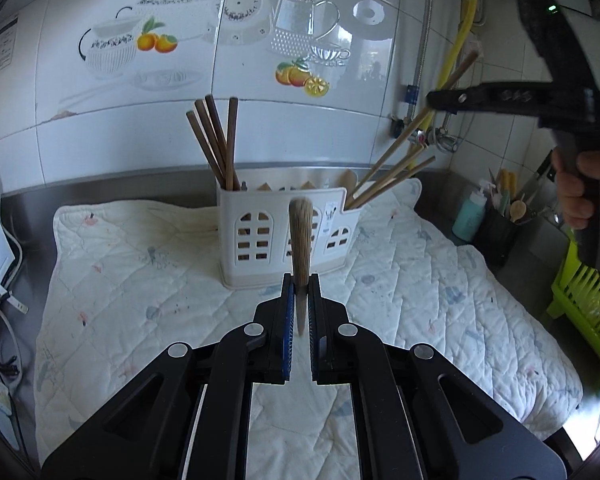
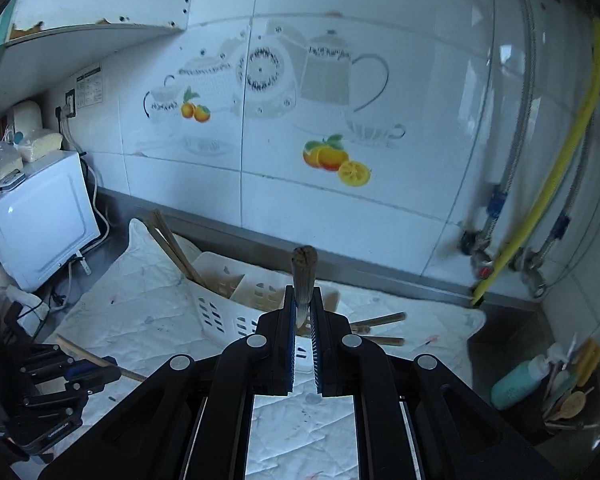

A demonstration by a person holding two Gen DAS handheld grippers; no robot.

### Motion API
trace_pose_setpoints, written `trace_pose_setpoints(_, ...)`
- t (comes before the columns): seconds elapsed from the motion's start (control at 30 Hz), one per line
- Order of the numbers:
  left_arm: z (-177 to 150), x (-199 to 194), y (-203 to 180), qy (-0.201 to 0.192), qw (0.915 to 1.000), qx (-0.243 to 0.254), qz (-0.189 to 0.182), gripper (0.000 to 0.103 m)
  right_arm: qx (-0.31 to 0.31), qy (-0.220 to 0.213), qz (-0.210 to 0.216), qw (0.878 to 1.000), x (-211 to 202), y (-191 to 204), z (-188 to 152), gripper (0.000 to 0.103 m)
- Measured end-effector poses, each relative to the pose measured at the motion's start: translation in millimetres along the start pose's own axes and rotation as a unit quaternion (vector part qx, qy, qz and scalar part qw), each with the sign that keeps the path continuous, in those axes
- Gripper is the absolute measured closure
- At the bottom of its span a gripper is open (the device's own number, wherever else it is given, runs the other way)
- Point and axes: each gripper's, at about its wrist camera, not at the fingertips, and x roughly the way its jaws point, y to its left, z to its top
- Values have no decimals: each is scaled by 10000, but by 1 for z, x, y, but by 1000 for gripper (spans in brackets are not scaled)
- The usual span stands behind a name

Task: Organize utensils
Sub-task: 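Lower the chopsticks into the holder and open both grippers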

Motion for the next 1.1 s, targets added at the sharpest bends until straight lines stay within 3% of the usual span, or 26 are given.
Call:
trace_pose_setpoints(0.2, 23, -6, -1, -194, 9997, 118, -48, 98, 316, 195, 159, 9992, 35, -11, 1, 95)
trace_pose_setpoints(0.37, 48, -12, -9, -413, 9987, 287, -50, 98, 434, 119, 119, 9989, 42, -20, 2, 86)
trace_pose_setpoints(0.8, 148, -11, -19, -1240, 9905, 501, 326, 98, 221, -567, 59, 9981, -23, -20, -22, 66)
trace_pose_setpoints(1.1, 170, 31, -8, -1245, 9895, 332, 651, 98, 120, -712, 317, 9969, -46, -1, -63, 64)
